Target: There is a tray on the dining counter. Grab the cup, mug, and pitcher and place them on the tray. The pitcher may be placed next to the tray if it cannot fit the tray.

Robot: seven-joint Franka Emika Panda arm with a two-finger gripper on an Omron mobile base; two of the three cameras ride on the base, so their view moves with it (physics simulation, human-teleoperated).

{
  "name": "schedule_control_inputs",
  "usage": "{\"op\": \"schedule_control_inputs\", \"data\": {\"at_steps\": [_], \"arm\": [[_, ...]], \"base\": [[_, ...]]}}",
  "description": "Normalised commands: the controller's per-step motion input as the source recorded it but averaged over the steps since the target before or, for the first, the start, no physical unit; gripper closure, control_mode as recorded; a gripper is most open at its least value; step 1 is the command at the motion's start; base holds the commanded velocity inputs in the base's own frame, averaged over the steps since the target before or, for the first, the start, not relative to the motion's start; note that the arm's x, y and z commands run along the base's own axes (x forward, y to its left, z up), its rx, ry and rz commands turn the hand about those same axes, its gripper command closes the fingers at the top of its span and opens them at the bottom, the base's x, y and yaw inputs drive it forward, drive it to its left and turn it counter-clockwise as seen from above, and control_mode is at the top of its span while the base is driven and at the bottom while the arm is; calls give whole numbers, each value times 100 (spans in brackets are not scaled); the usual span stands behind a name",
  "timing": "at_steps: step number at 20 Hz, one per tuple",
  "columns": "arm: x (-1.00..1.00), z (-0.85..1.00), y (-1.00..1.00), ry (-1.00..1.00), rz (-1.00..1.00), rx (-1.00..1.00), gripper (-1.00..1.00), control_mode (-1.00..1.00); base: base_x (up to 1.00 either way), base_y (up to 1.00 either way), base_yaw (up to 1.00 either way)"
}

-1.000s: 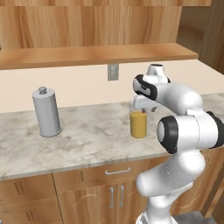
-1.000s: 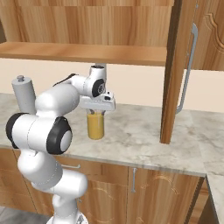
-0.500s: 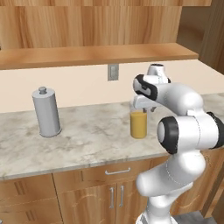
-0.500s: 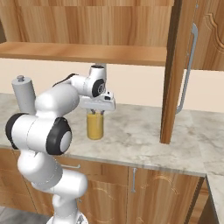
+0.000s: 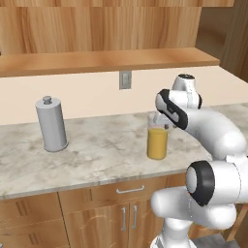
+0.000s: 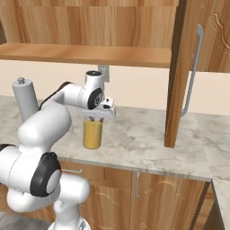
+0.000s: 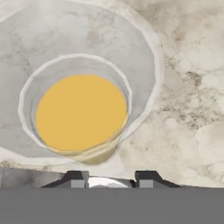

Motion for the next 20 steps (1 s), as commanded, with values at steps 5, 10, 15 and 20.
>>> {"op": "schedule_control_inputs", "data": {"at_steps": [5, 10, 15, 20], "arm": [[-18, 43, 5, -11, -12, 0, 100, -100], [-18, 60, 15, -2, -16, 0, 100, -100], [-9, 40, 17, 0, -11, -3, 100, -100], [-19, 23, 18, 0, -5, -2, 100, -100]], "base": [[0, 0, 0], [0, 0, 0], [0, 0, 0], [0, 0, 0]]}}
